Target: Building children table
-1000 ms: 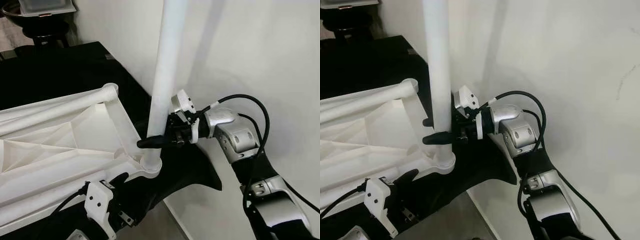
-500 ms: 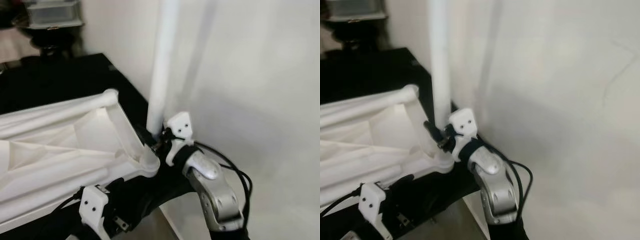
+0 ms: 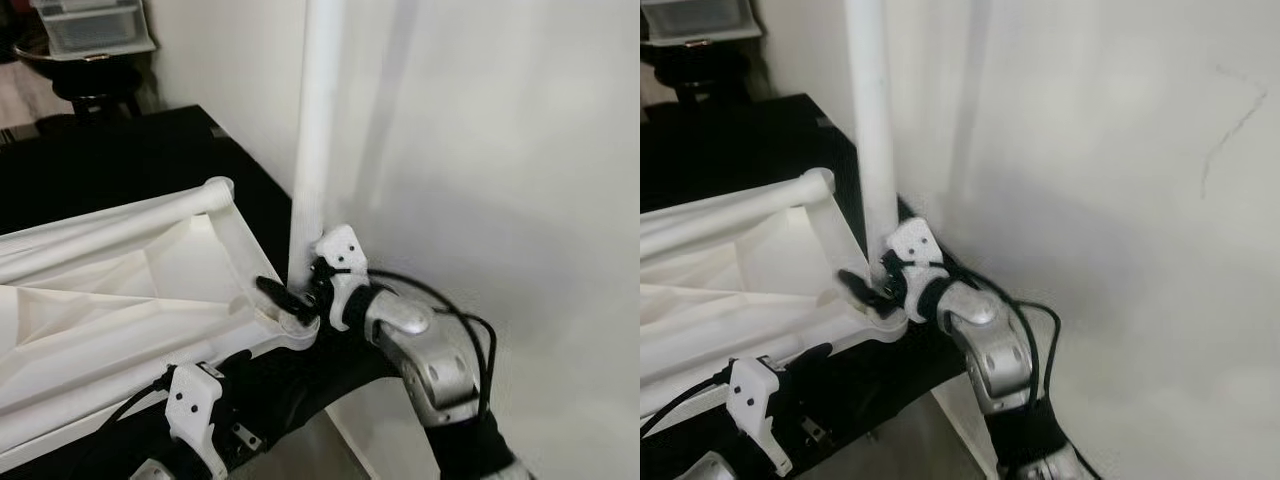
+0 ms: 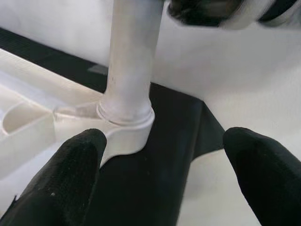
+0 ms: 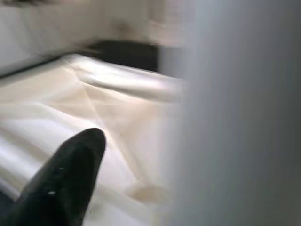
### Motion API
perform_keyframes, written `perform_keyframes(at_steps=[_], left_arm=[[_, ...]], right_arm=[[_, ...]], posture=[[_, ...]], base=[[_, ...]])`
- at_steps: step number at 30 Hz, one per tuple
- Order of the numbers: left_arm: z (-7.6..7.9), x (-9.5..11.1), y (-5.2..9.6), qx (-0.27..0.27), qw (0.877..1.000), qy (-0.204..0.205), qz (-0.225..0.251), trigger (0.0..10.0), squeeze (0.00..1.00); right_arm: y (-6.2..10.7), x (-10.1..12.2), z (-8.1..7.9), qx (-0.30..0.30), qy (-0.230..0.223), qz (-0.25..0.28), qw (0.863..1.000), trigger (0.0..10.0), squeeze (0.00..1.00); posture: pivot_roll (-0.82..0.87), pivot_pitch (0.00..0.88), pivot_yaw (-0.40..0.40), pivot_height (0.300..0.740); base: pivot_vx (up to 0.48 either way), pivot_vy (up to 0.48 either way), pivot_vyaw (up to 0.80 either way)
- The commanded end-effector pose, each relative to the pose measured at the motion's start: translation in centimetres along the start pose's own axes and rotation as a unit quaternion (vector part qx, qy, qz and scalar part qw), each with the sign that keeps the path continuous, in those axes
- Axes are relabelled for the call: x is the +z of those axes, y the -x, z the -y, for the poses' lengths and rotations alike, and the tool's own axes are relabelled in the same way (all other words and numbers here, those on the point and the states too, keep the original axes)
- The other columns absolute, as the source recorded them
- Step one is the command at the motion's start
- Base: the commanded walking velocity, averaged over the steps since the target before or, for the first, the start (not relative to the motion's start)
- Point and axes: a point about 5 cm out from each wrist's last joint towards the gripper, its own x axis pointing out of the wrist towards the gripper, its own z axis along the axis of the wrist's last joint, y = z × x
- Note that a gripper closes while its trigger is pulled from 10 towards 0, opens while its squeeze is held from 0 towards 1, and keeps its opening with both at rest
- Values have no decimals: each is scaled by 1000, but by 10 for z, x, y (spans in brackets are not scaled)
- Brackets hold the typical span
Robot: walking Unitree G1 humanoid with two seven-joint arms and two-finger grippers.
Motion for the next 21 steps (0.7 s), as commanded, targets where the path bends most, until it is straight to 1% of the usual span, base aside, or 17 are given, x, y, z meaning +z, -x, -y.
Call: perform_keyframes(at_steps=[1,2,3,4,5,6,9,12,15,16,17,21], left_arm=[[0,-4,2,1,1000,5,-11,10000,0],[0,-4,2,1,1000,5,-11,10000,0],[0,-4,2,1,1000,5,-11,10000,0],[0,-4,2,1,1000,5,-11,10000,0],[0,-3,2,1,1000,5,-11,10000,0],[0,-3,3,1,1000,5,-11,10000,0],[1,-3,3,2,1000,5,-11,10000,0],[3,-3,4,3,1000,6,-10,10000,0],[3,-2,4,3,1000,7,-10,10000,0],[4,-2,4,2,1000,7,-10,10000,0],[4,-2,5,1,1000,8,-11,10000,0],[6,-1,6,-1,1000,9,-11,10000,0]], right_arm=[[6,4,-3,100,15,4,995,10000,1000],[8,3,0,120,26,-4,992,10000,1000],[8,3,0,120,26,-4,992,10000,1000],[11,2,6,139,47,-11,989,10000,553],[13,2,11,151,58,-17,987,10000,0],[15,4,17,170,58,-21,984,10000,0],[16,5,21,183,56,-24,981,10000,0],[15,15,38,203,33,-16,978,10000,0],[15,17,43,210,29,-13,977,10000,0],[14,18,46,214,29,-12,976,9804,0],[14,19,49,220,29,-10,975,78,0],[14,20,53,239,27,-9,971,0,0]], posture=[[-191,116,-81,740],[-191,116,-81,740],[-191,116,-81,740],[-183,113,-85,740],[-177,116,-86,740],[-174,120,-86,740],[-173,119,-84,740],[-163,130,-91,740],[-162,130,-91,740],[-161,132,-91,740],[-160,136,-91,740],[-160,141,-89,740]], base=[[0,0,0],[0,0,0],[0,0,0],[0,0,0],[0,0,0],[0,0,0],[0,0,0],[0,0,0],[0,0,0],[0,0,0],[0,0,0],[0,0,0]])
